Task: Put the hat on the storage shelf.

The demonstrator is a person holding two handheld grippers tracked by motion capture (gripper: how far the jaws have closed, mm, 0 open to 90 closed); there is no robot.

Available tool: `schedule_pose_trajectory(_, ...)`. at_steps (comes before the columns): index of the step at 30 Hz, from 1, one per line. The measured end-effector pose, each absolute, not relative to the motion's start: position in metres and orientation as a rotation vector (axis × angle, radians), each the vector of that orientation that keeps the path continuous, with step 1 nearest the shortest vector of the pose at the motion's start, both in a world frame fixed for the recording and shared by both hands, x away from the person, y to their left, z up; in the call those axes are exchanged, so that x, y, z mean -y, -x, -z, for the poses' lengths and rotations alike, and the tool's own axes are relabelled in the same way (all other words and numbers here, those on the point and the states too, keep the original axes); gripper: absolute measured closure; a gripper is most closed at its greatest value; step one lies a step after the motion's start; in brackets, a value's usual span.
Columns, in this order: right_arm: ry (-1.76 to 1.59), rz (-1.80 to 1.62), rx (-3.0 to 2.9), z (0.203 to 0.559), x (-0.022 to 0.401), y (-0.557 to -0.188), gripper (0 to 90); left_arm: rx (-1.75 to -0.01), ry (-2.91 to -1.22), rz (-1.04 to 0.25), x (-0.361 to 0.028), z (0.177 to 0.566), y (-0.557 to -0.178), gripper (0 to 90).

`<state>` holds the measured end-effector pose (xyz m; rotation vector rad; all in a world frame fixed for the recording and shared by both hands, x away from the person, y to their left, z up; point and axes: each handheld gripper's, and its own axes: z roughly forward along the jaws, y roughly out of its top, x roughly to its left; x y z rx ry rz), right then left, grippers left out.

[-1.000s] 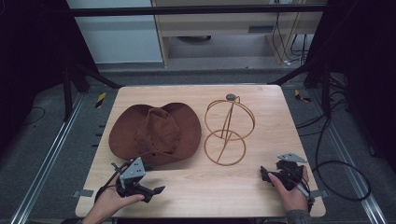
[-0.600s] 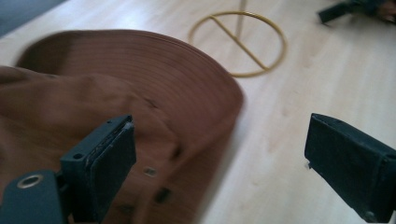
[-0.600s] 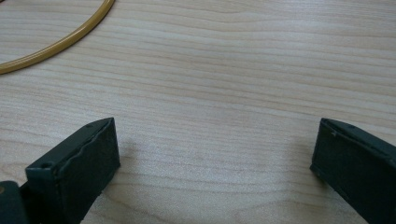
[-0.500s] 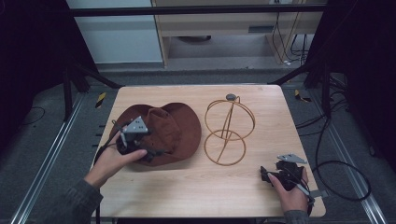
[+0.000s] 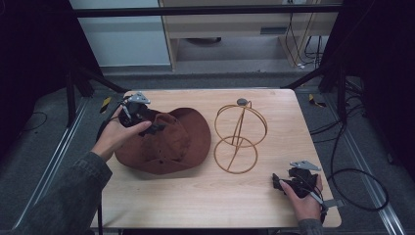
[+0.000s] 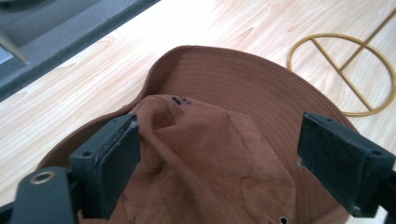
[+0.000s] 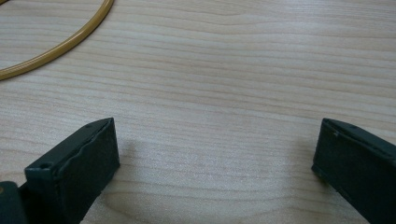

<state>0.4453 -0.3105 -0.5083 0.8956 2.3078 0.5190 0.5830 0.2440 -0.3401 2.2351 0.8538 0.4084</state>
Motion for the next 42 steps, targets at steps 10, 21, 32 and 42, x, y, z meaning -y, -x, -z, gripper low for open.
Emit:
schedule_pose_trajectory(10,-0.895,-0.525,-2.309,0.508,0.31,-0.445,0.4,-0.866,-2.274,-0.404,-0.244,0.341,-0.598,7.1)
schedule_pose_trajectory(21,-0.897,-0.527,-2.309,0.508,0.31,-0.445,0.4,-0.891,-2.322,-0.406,-0.245,0.357,-0.603,7.3)
schedule_pose_trajectory(32,-0.897,-0.528,-2.309,0.508,0.31,-0.445,0.4,-0.941,-2.375,-0.348,-0.243,0.385,-0.609,10.3)
schedule_pose_trajectory(42,-0.893,-0.527,-2.309,0.508,0.31,-0.445,0.5,-0.974,-2.388,-0.349,-0.239,0.396,-0.61,23.1)
